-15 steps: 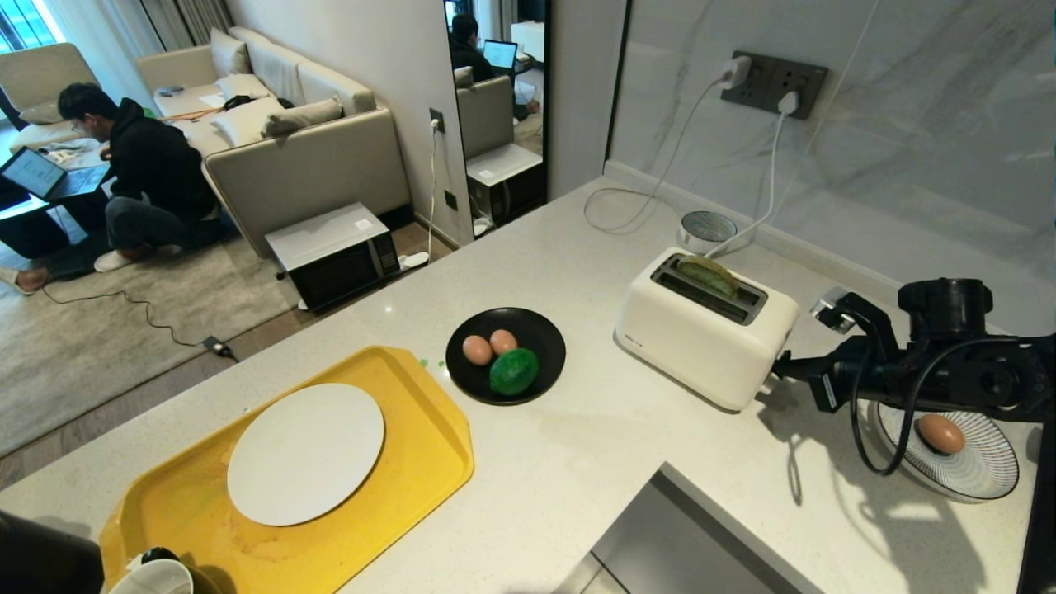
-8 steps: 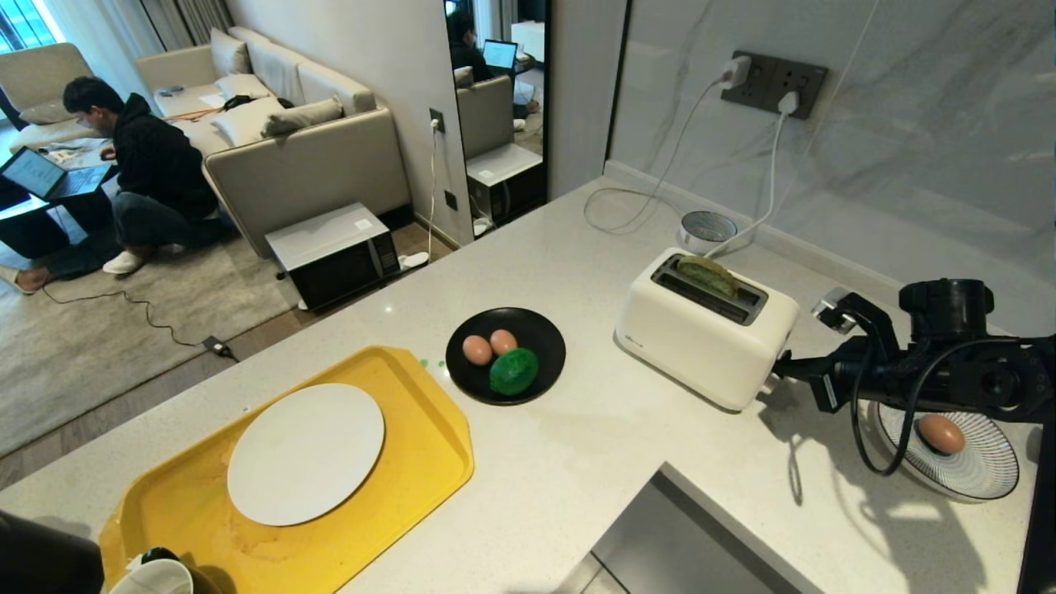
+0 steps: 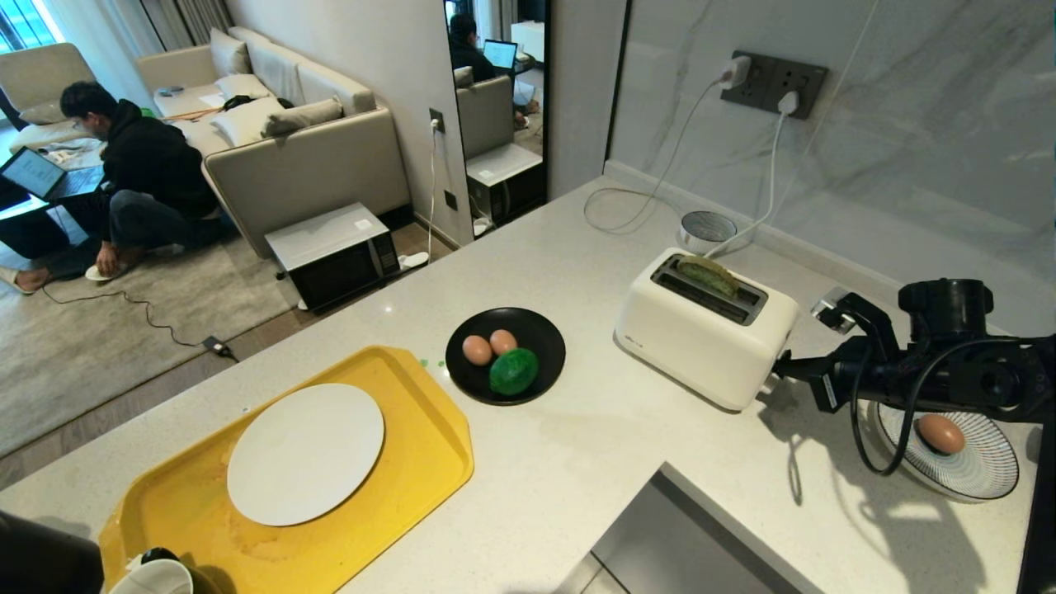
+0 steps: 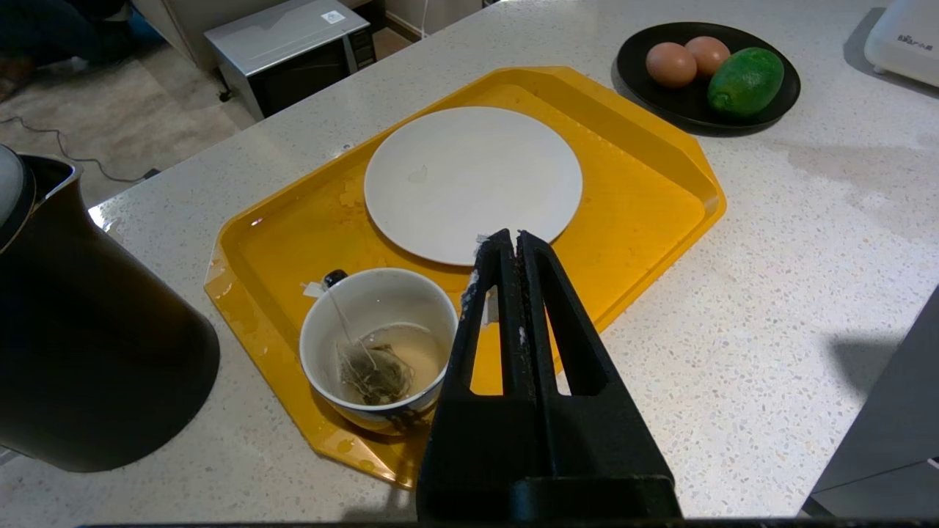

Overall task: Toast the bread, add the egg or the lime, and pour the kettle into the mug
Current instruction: Use a bread toaster

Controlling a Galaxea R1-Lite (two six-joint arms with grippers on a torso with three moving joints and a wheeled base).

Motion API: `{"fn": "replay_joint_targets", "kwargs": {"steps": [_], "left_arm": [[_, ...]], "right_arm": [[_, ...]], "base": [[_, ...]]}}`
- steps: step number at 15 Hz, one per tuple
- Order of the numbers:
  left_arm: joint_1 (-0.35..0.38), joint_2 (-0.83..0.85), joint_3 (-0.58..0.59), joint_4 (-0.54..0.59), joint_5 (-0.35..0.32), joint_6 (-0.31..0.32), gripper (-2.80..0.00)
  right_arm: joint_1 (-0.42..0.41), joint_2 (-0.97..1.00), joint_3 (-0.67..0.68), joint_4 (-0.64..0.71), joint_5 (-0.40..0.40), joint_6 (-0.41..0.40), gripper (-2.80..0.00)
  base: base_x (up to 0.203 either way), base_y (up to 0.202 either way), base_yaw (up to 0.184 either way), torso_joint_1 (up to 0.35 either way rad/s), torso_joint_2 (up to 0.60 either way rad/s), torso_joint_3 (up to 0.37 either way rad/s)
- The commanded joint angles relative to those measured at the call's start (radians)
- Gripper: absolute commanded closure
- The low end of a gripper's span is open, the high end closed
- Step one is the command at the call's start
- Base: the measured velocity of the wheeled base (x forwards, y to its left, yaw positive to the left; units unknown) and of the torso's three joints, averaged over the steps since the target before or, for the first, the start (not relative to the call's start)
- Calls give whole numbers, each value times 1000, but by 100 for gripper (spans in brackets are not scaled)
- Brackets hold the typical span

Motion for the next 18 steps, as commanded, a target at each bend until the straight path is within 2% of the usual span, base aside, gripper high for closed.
{"fn": "replay_joint_targets", "kwargs": {"steps": [1,18], "left_arm": [[0,-1,0,-1,0,0,0],[0,-1,0,-1,1,0,0]], "right_arm": [[0,3,-1,-2,3,-3,0],[3,4,-6,-2,3,-3,0]], "base": [[0,0,0,0,0,0],[0,0,0,0,0,0]]}}
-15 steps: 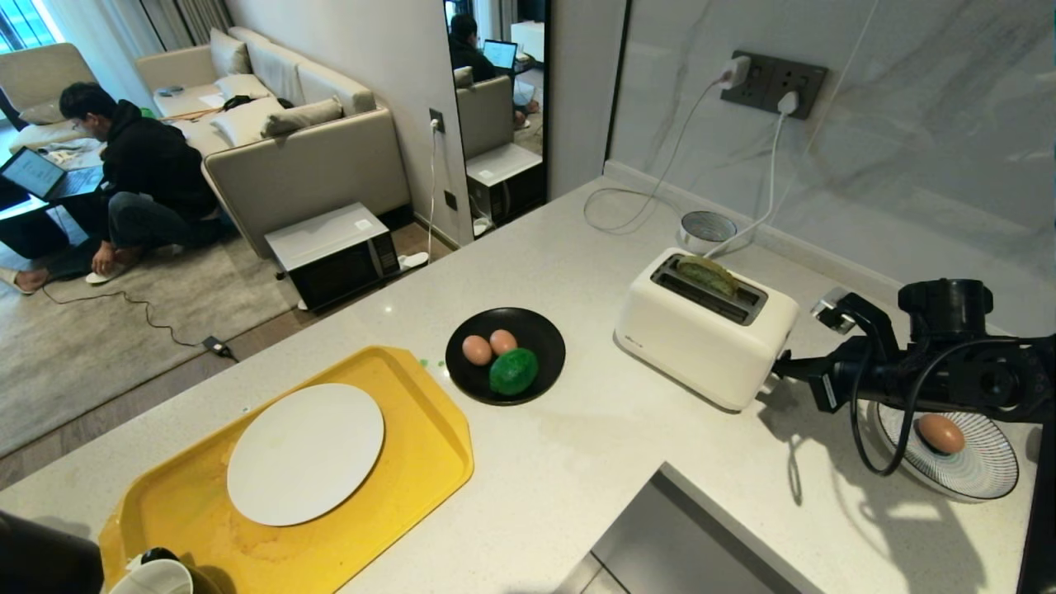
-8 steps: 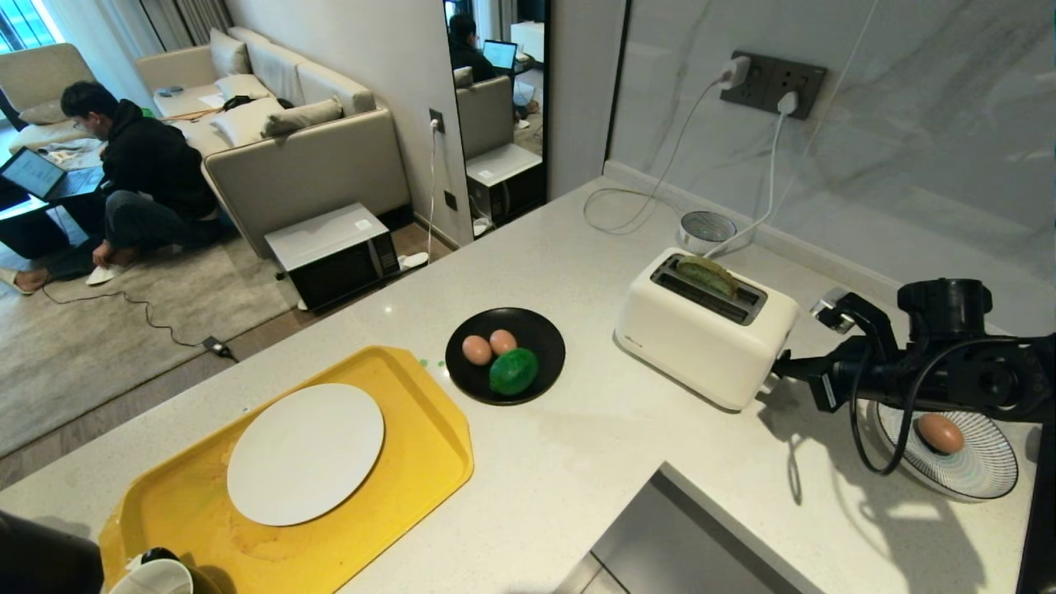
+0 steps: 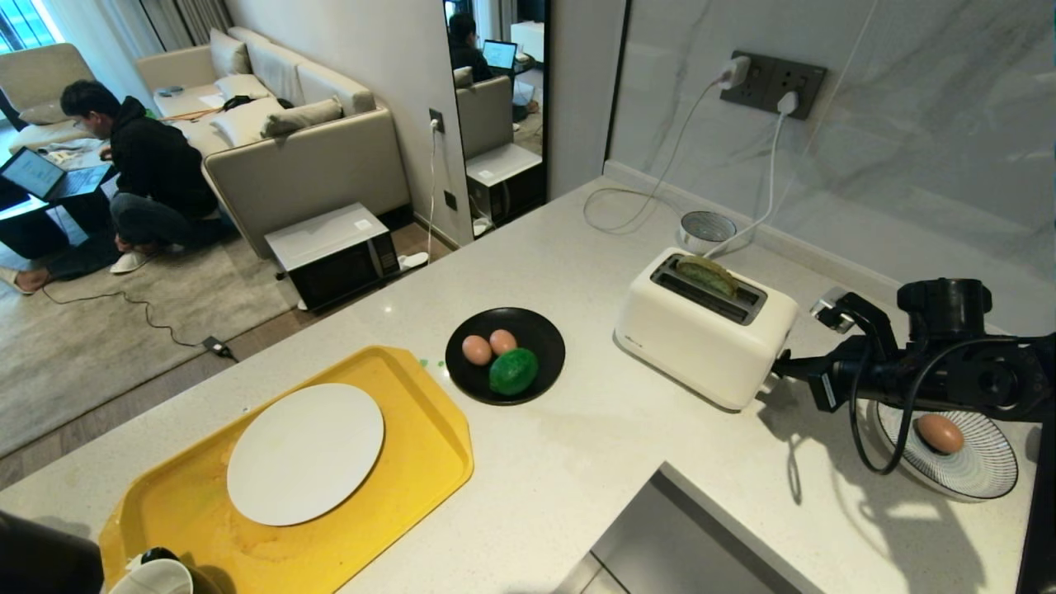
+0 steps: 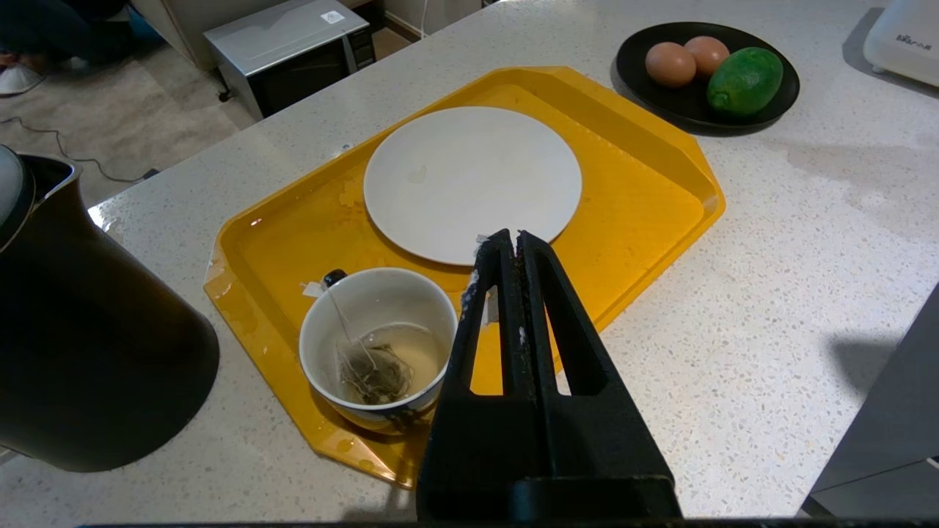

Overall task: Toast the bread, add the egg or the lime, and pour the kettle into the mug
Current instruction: Use a bread toaster

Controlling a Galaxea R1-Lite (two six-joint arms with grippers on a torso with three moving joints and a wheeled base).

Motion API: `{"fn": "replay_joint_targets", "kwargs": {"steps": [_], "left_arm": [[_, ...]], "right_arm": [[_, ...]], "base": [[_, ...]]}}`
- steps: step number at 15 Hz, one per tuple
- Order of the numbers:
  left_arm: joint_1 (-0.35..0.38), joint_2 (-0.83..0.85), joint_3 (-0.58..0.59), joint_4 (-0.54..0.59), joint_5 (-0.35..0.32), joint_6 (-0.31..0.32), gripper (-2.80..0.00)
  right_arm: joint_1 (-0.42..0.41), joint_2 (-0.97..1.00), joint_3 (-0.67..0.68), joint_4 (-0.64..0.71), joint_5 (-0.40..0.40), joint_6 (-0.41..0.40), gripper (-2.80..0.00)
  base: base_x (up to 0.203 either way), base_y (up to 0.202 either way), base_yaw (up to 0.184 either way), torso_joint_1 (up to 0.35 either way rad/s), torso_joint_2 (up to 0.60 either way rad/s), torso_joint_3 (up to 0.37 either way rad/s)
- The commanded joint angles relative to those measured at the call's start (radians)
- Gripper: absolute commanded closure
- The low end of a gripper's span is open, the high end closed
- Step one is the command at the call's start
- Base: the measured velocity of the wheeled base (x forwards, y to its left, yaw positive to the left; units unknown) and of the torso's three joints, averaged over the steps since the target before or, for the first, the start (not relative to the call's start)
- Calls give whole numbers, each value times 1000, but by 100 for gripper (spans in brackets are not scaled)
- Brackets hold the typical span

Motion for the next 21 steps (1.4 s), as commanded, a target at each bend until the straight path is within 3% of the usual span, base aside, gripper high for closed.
{"fn": "replay_joint_targets", "kwargs": {"steps": [1,21], "left_arm": [[0,-1,0,0,0,0,0],[0,0,0,0,0,0,0]], "right_arm": [[0,-2,0,-2,4,-3,0],[0,-10,5,-2,4,-5,0]], "base": [[0,0,0,0,0,0],[0,0,0,0,0,0]]}}
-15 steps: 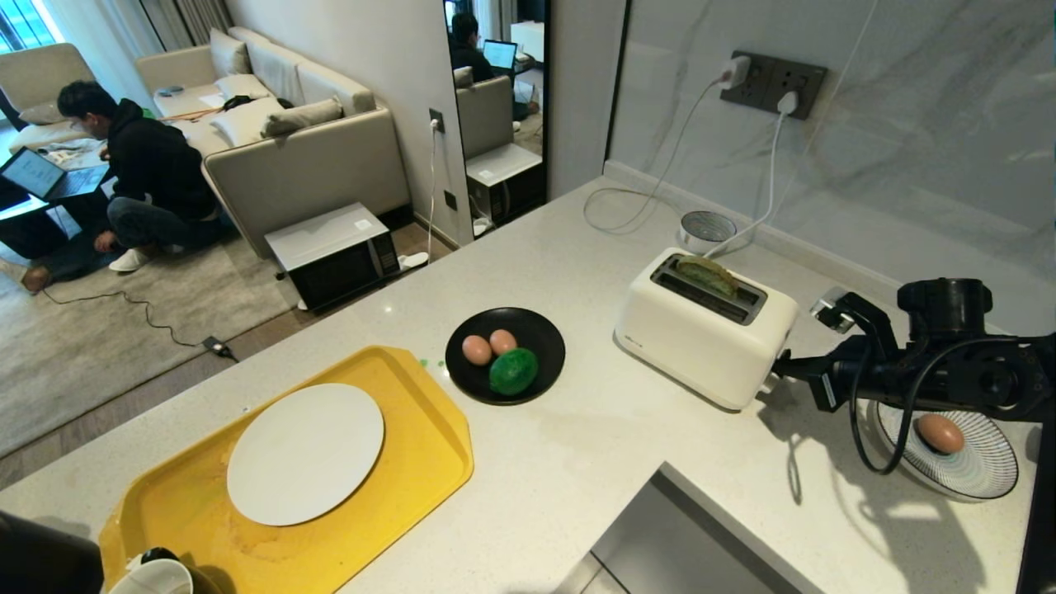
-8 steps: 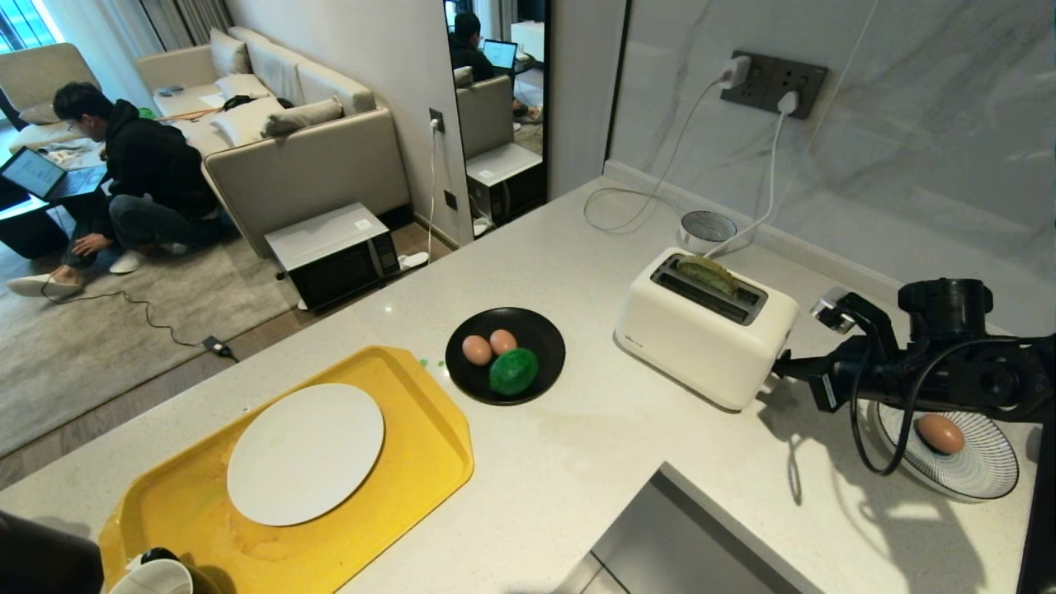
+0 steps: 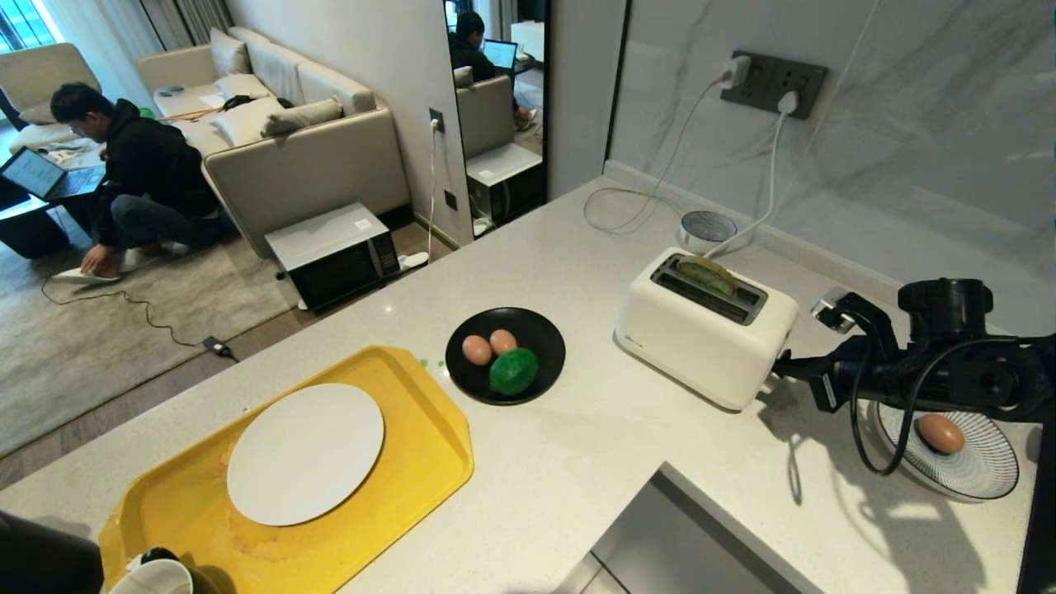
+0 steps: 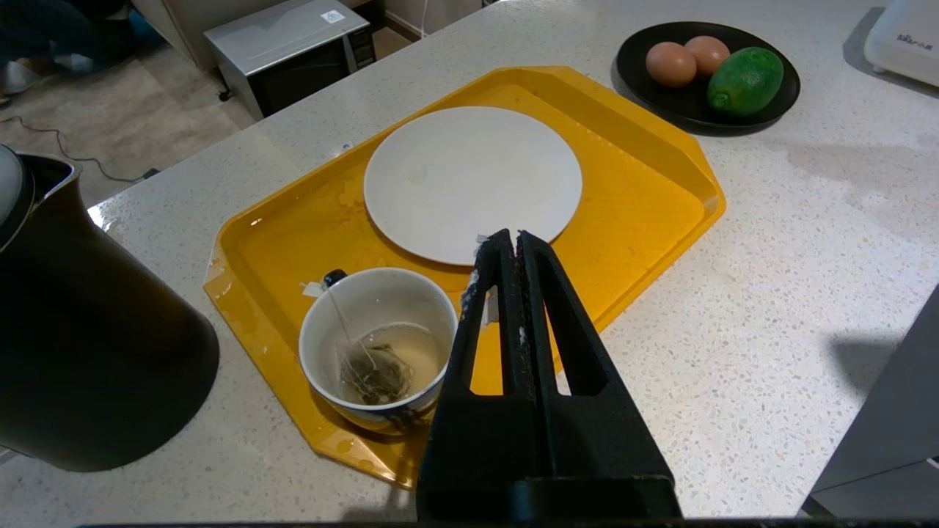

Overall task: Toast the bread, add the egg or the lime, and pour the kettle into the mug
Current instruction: Use a bread toaster

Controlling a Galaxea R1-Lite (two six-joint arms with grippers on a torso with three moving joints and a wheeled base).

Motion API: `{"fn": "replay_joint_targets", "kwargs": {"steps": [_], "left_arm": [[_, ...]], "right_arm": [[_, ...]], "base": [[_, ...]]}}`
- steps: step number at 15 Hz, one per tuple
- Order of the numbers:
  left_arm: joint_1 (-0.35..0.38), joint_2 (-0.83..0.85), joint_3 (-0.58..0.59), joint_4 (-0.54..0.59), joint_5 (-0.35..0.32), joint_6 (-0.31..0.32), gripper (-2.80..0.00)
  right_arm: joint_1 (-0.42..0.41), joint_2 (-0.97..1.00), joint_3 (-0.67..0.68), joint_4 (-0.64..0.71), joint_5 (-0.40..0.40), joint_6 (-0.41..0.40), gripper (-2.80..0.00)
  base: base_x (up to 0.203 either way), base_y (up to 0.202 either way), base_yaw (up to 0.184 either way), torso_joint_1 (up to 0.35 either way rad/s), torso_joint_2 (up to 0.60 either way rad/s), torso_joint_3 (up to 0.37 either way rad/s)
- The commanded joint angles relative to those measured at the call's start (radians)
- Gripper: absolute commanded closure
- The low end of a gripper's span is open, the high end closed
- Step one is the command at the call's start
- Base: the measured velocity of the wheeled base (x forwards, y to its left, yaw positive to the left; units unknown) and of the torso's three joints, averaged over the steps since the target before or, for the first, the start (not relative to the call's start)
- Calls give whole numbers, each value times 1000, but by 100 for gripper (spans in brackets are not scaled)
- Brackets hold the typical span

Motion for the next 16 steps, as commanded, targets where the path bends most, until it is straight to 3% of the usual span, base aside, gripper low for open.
{"fn": "replay_joint_targets", "kwargs": {"steps": [1,16], "left_arm": [[0,1,0,-1,0,0,0],[0,1,0,-1,0,0,0]], "right_arm": [[0,-2,0,-3,4,-4,0],[1,-7,1,-3,2,-4,0]], "base": [[0,0,0,0,0,0],[0,0,0,0,0,0]]}}
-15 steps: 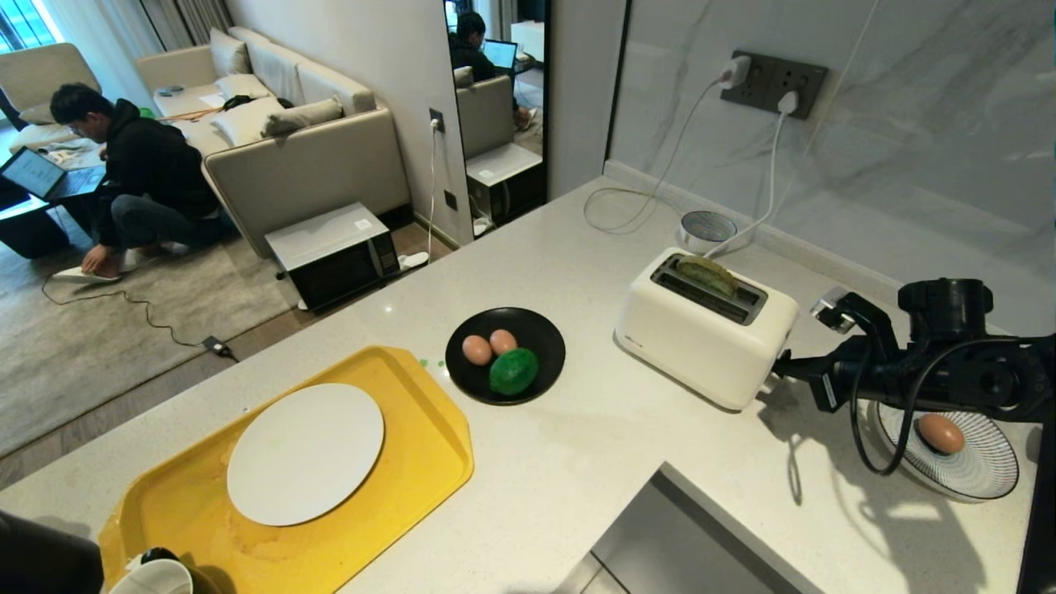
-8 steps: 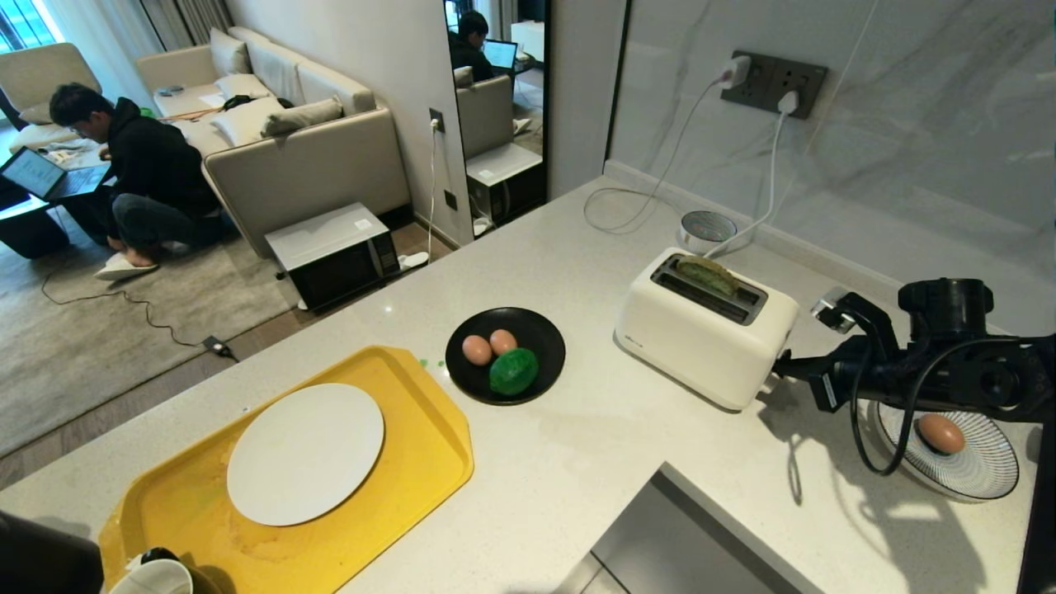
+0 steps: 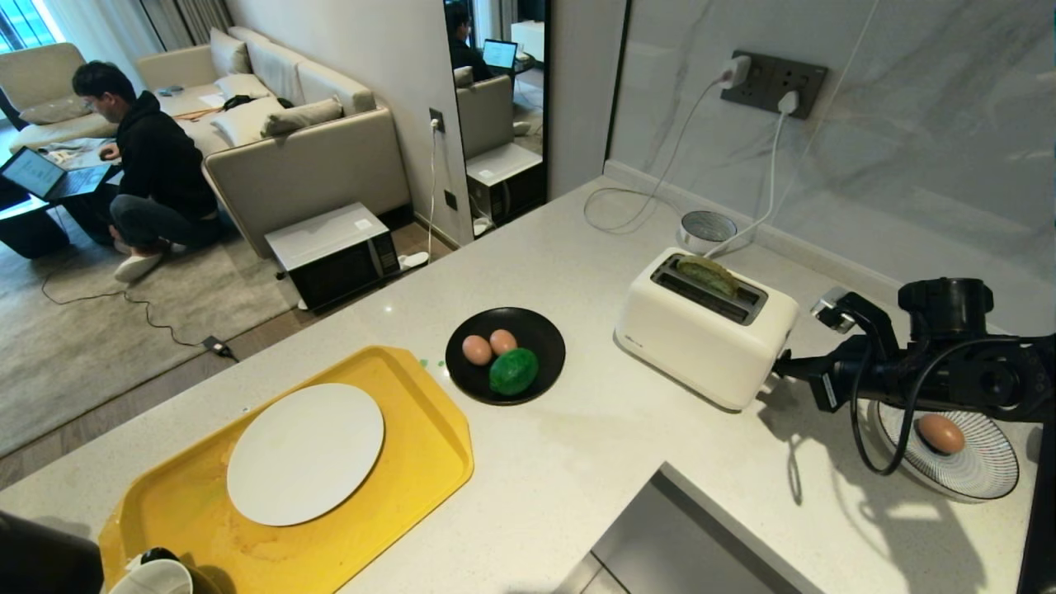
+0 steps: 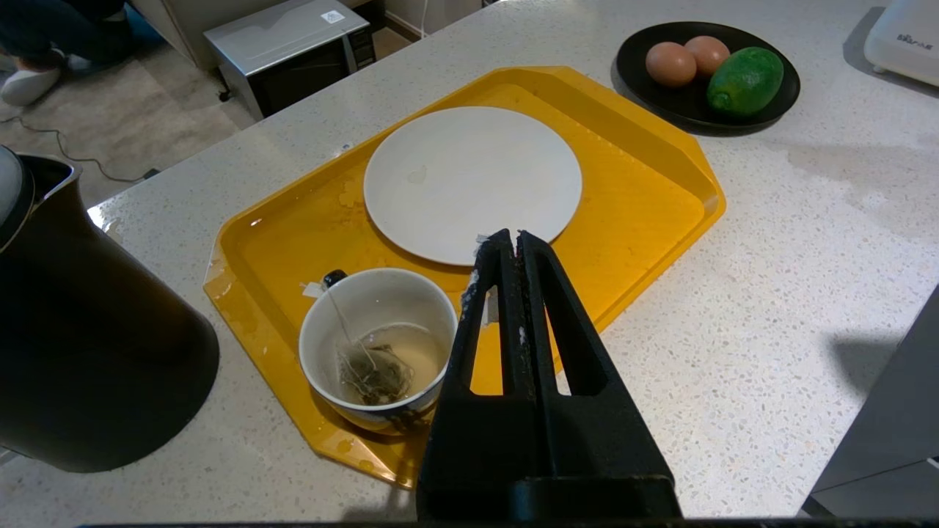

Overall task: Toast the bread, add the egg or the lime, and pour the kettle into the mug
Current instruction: Use a bread toaster

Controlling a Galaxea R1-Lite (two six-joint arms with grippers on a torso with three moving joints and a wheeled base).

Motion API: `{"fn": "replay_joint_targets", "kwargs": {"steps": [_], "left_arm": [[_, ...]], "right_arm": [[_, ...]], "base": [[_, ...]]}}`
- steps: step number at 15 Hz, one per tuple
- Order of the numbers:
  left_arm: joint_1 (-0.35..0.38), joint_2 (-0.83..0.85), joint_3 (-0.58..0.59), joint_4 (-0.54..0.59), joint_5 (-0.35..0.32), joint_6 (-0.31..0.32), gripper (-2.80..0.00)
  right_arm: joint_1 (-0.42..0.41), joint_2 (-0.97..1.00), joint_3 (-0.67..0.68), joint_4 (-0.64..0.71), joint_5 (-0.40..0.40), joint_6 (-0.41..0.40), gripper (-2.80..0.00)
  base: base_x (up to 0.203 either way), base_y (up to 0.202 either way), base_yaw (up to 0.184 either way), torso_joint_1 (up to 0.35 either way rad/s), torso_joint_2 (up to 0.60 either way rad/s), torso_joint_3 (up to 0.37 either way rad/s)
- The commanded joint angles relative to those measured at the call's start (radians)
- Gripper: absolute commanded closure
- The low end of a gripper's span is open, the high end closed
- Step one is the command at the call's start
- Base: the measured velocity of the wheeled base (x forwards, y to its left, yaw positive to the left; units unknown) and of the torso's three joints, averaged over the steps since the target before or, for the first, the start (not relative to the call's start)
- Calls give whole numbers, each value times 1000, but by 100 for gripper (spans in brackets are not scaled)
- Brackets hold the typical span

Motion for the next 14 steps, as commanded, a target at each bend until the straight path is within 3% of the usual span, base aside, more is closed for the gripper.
{"fn": "replay_joint_targets", "kwargs": {"steps": [1,14], "left_arm": [[0,1,0,0,0,0,0],[0,-1,0,0,0,0,0]], "right_arm": [[0,-6,1,-3,4,-3,0],[1,2,2,-3,4,-3,0]], "base": [[0,0,0,0,0,0],[0,0,0,0,0,0]]}}
